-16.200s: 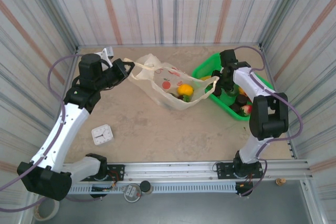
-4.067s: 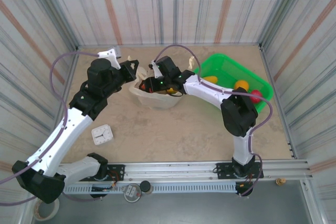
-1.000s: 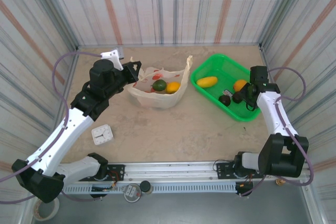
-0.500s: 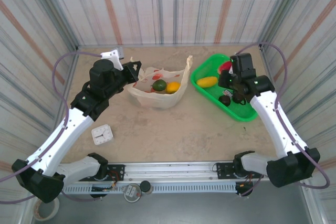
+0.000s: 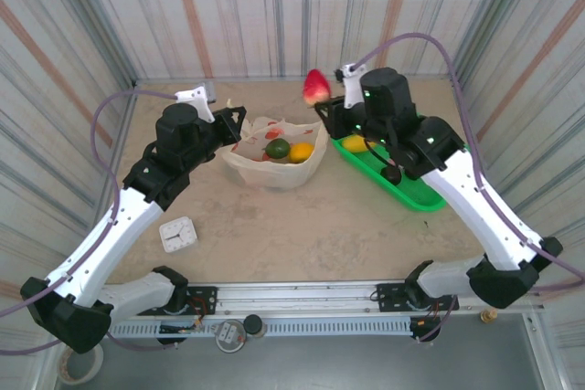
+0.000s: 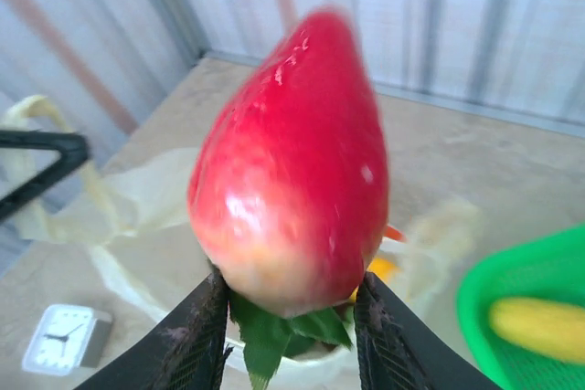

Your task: Place the fake fruits into the plastic bag and tie a complex knot

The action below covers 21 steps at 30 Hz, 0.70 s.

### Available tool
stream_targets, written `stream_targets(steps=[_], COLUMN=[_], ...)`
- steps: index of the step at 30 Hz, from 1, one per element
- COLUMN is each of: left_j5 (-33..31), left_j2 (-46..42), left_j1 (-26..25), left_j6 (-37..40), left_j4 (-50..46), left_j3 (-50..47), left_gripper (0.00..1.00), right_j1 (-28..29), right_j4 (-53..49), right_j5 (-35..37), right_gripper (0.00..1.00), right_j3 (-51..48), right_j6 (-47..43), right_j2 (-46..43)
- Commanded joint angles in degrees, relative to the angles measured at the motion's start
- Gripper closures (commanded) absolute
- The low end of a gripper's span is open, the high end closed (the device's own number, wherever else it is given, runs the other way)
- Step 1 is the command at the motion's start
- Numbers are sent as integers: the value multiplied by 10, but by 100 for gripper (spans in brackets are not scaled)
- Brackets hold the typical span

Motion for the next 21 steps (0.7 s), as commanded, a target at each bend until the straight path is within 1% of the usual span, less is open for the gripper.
stream_targets(steps=[1, 4, 7, 11, 13, 16, 18, 21], left_j5=[-12, -14, -9, -10, -15, -17, -13, -13], left_j2=[-1, -3, -4, -5, -5, -4, -4, -4], left_j1=[3, 4, 4, 6, 6, 6, 6, 8], left_j6=[8, 9, 6, 6, 8, 8, 7, 6], left_j4=[6, 4, 6, 7, 6, 6, 7, 7], left_j3=[-2, -1, -2, -3, -3, -3, -3, -3], left_gripper=[100, 100, 100, 100, 100, 100, 100, 100], right_j1=[32, 46, 41, 37, 36, 28, 19, 18], right_j4=[3, 21, 93, 104, 105, 113, 112, 85], right_j5=[-16, -27, -46, -66, -65, -66, -84, -94], right_gripper=[60, 60, 60, 61, 62, 62, 62, 62], right_j3=[2, -20, -80, -81, -81, -90, -90, -70], right_j6=[-30, -19, 12, 19, 21, 24, 28, 5], right_j2=[58, 97, 120, 186, 203, 190, 173, 141])
